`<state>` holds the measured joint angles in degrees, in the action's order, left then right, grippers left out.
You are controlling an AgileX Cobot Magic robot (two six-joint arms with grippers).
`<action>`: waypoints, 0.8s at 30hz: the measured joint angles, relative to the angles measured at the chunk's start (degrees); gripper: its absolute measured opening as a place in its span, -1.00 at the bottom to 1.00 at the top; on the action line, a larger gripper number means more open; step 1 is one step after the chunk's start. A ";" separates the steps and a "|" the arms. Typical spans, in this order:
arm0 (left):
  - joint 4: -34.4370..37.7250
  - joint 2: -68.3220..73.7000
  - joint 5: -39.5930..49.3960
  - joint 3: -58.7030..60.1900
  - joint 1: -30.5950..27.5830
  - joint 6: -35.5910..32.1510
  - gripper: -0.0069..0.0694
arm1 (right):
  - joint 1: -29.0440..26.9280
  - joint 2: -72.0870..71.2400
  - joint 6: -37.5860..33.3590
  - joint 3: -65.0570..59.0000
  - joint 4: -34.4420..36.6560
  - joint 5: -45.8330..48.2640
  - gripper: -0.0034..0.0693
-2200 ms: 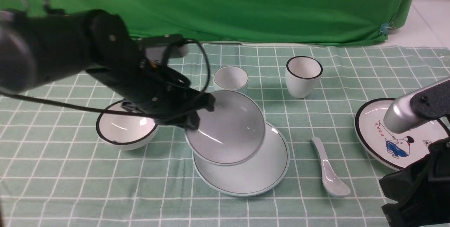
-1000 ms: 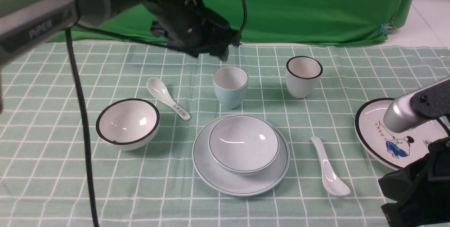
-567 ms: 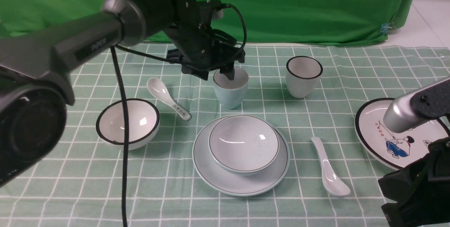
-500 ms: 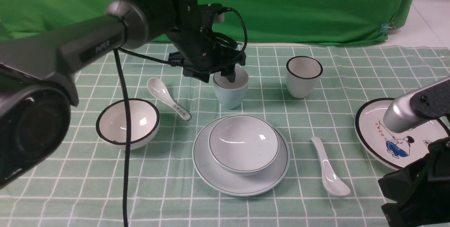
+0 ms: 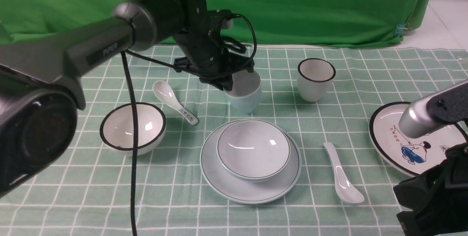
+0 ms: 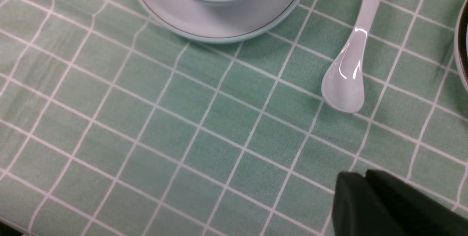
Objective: Place the bowls on the plates on the blue tablecloth, put the cups on the bowls, and place the spoons in the cups.
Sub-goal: 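Place the cup upside down onto the bowl on the plate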
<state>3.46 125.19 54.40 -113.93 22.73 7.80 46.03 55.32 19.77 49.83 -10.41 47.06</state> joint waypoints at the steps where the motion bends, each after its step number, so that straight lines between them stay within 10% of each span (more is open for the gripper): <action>1: 0.00 -1.10 1.21 -0.57 0.00 -0.45 -0.74 | 0.00 0.00 0.00 0.00 0.00 0.00 -0.72; 13: 5.39 -12.39 14.75 4.07 2.43 -8.12 -0.74 | 0.00 0.00 0.00 0.00 0.00 0.00 -0.67; 24: 3.84 -11.69 2.96 18.90 4.75 -7.34 -0.74 | 0.00 0.00 0.00 0.00 0.00 0.00 -0.66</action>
<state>7.30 113.51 57.35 -95.04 27.48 0.46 46.03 55.32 19.77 49.83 -10.41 47.06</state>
